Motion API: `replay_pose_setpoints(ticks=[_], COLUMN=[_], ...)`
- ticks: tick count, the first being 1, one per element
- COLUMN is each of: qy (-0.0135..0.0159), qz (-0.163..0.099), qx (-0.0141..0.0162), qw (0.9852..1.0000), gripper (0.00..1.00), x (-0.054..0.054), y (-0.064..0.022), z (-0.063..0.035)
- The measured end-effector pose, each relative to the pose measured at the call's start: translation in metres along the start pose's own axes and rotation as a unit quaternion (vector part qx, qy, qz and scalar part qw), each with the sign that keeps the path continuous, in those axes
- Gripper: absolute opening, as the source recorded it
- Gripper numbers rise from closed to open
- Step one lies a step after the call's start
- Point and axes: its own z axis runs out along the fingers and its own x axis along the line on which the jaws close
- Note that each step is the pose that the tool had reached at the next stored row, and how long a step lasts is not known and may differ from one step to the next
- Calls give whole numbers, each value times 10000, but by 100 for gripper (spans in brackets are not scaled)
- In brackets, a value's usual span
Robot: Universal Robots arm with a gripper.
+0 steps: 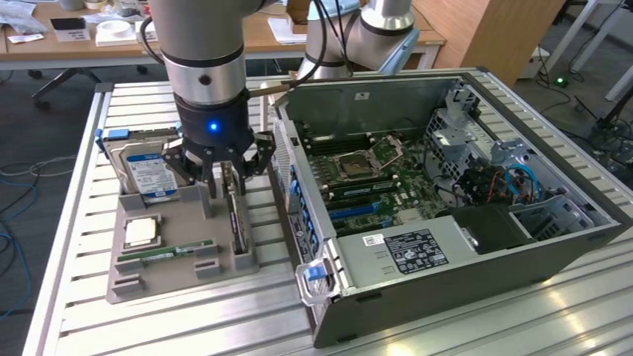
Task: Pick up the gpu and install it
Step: 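Pick up the gpu and move the gpu toward the slot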
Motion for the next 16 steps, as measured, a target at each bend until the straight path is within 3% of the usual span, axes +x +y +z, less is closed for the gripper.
replay_pose_setpoints(ticks=[16], qy=[0], qz=[0], qx=[0], qw=[10000], gripper=[47], x=[2], y=[-4], z=[107])
